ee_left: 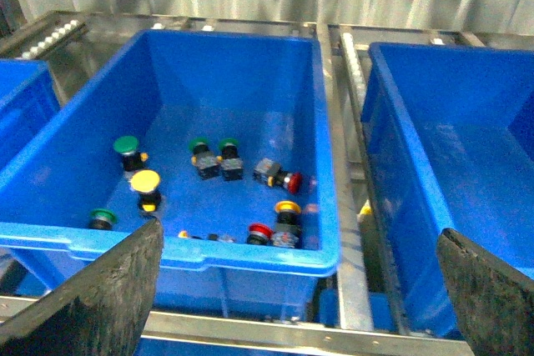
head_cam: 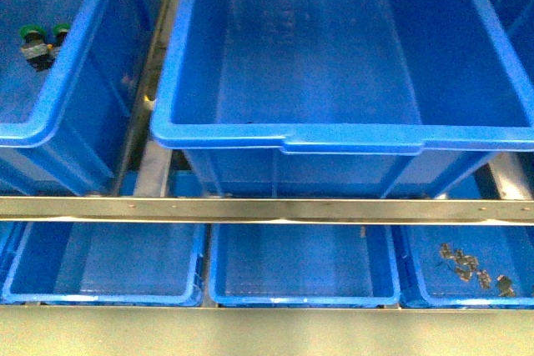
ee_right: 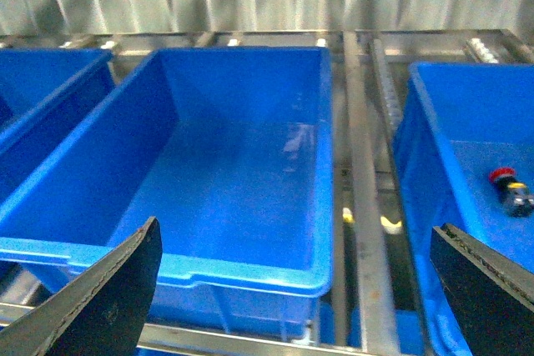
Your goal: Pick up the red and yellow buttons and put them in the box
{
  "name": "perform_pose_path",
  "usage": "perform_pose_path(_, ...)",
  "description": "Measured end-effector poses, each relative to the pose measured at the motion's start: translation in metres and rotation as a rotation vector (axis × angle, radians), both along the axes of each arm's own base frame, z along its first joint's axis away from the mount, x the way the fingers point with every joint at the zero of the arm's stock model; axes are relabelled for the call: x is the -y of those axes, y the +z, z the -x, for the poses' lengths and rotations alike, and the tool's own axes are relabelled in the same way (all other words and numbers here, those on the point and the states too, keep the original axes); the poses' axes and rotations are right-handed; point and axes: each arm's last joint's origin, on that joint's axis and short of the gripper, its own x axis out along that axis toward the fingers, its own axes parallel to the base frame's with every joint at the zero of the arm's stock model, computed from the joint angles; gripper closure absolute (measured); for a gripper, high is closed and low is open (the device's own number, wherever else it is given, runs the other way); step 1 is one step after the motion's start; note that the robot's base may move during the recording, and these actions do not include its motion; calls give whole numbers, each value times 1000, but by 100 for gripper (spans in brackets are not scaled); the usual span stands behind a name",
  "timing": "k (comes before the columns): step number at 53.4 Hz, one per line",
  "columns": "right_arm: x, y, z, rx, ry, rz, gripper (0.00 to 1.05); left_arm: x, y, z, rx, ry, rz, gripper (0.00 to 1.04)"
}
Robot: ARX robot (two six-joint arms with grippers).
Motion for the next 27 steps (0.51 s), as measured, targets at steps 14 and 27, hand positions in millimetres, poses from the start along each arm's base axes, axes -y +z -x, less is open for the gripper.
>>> perform_pose_path(14,0,0,0,2,0,0,7,0,0,0,0,0,0,8)
perform_pose_path(27,0,0,0,2,10,1,7,0,0,0,0,6,0,8)
